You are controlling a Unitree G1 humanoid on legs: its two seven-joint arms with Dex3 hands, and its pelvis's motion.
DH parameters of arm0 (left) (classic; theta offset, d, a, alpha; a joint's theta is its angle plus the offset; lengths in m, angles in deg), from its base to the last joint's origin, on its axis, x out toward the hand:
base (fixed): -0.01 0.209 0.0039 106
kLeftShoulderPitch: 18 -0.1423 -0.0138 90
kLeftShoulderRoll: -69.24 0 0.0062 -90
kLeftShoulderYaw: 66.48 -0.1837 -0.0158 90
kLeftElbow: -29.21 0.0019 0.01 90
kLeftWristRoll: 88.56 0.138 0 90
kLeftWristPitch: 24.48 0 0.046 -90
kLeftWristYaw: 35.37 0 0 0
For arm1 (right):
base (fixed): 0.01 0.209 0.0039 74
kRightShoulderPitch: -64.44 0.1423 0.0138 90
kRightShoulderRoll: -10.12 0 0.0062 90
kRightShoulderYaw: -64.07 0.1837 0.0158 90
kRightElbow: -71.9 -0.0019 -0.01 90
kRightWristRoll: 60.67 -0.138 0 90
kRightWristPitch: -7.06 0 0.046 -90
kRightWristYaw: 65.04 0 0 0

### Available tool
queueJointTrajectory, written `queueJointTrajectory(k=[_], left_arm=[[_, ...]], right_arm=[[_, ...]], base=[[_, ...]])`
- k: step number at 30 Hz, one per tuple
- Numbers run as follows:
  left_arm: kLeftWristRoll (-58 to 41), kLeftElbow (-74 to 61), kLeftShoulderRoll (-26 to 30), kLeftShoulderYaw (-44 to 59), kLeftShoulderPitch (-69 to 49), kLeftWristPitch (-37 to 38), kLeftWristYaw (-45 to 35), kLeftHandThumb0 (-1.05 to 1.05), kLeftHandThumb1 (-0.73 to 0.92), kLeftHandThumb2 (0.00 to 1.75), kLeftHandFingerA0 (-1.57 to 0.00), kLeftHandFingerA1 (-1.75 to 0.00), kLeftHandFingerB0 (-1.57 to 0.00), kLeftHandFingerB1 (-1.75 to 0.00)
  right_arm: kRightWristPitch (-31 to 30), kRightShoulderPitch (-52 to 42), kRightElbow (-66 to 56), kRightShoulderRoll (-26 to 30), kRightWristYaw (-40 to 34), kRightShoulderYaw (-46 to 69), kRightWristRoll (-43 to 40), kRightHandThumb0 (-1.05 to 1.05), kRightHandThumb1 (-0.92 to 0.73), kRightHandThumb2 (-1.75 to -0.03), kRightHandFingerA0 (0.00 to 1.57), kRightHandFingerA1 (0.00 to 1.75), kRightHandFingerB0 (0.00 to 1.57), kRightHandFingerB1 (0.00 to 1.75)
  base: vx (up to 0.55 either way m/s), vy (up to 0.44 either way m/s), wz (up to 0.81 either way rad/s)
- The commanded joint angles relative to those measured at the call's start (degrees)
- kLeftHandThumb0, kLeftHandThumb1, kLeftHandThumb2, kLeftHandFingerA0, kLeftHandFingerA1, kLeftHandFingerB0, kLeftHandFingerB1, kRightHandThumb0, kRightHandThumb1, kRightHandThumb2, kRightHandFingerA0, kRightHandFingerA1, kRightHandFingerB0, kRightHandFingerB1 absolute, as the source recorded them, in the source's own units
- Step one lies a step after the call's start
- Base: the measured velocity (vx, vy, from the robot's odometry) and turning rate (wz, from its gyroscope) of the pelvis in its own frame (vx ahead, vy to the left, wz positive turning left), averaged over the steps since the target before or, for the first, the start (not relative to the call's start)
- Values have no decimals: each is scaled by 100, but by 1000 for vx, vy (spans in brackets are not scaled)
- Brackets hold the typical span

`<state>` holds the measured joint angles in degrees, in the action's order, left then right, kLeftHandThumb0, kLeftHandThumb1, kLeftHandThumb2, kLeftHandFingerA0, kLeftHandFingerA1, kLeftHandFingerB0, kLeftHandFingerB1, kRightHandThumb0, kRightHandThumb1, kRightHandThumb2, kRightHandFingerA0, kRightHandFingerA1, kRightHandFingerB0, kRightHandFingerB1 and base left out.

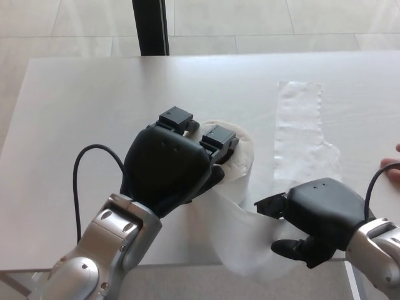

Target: A toilet paper roll is kept in the middle of the desk infront of the robot. The robot places its left hand on the top of the toilet paper roll to hold it still and uses its right hand to tear off a piece of toilet paper from it and hands the paper to a person

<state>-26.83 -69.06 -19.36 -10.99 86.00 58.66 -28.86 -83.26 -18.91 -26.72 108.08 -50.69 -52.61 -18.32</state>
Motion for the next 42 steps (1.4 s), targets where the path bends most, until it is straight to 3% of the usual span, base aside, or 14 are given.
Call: queueJointTrajectory(k=[1, 2, 4, 5, 10, 14, 19, 25, 30, 32, 35, 36, 38, 42], left_arm=[[2, 133, 132, 36, -200, 197, -45, -40, 81, 64, -48, -63, -44, -51], [-11, 121, 116, 23, -214, 185, -82, -40, 81, 64, -48, -63, -44, -51], [-26, 105, 115, 26, -235, 191, -80, -41, 80, 64, -49, -61, -45, -50], [-42, 121, 102, 24, -252, 214, -20, -41, 80, 64, -50, -62, -47, -51], [-44, 159, 136, 20, -309, 247, 45, -41, 79, 64, -51, -62, -47, -51], [1, 129, 139, -8, -342, 201, -19, -42, 81, 64, -50, -61, -46, -50], [-21, 159, 103, -28, -390, 226, 86, -42, 79, 64, -51, -62, -47, -51], [-24, 118, 137, -34, -483, 210, 53, -43, 81, 64, -51, -61, -46, -51], [-14, 78, 172, -16, -565, 178, 39, -43, 80, 64, -51, -62, -46, -51], [-37, 77, 183, -12, -611, 208, 90, -42, 80, 64, -51, -62, -47, -51], [-8, 74, 192, -34, -680, 179, 76, -42, 80, 63, -52, -60, -48, -51], [4, 48, 187, -44, -721, 155, 62, -41, 80, 63, -52, -60, -48, -51], [39, 25, 197, -63, -754, 128, 11, -41, 81, 63, -51, -60, -47, -50], [77, -52, 224, -89, -830, 107, -122, -41, 81, 64, -50, -59, -46, -49]], right_arm=[[155, -322, 1111, -647, -3557, 301, 908, -31, -55, -71, 104, 175, 80, 92], [161, -358, 1153, -671, -3623, 328, 882, -31, -55, -71, 104, 175, 80, 92], [247, -415, 1337, -801, -3901, 405, 759, -20, -53, -93, 97, 175, 64, 164], [249, -494, 1299, -877, -3833, 479, 621, -17, -53, -109, 95, 175, 68, 175], [382, -795, 1106, -1597, -3611, 1112, -439, -20, -60, -119, 94, 175, 67, 175], [640, -888, 1064, -2177, -3747, 1621, -1033, -25, -74, -101, 84, 175, 60, 175], [1192, -832, 1067, -3017, -3934, 2270, -1886, -31, -67, -100, 91, 175, 60, 160], [917, -572, 740, -3788, -4062, 2767, -2108, -29, -67, -93, 85, 175, 69, 163], [641, -116, 575, -4112, -4045, 3292, -2302, -19, -51, -116, 87, 168, 72, 157], [273, 57, 433, -4286, -4054, 3537, -2350, -19, -46, -118, 88, 147, 80, 149], [96, 591, 380, -4542, -4197, 4105, -2969, -12, -46, -126, 82, 161, 78, 146], [-36, 741, 353, -4567, -4198, 4239, -3054, -15, -60, -100, 84, 166, 74, 150], [217, 988, 516, -4407, -4308, 4346, -3013, -18, -61, -97, 86, 175, 76, 157], [258, 1534, 600, -4312, -4323, 4643, -3377, -8, -44, -121, 94, 169, 87, 141]], base=[[0, 0, 0], [0, 0, 0], [0, 0, 0], [0, 0, 0], [0, 0, 0], [0, 0, 0], [0, 0, 0], [0, 0, 0], [0, 0, 0], [0, 0, 0], [0, 0, 0], [0, 0, 0], [0, 0, 0], [0, 0, 0]])
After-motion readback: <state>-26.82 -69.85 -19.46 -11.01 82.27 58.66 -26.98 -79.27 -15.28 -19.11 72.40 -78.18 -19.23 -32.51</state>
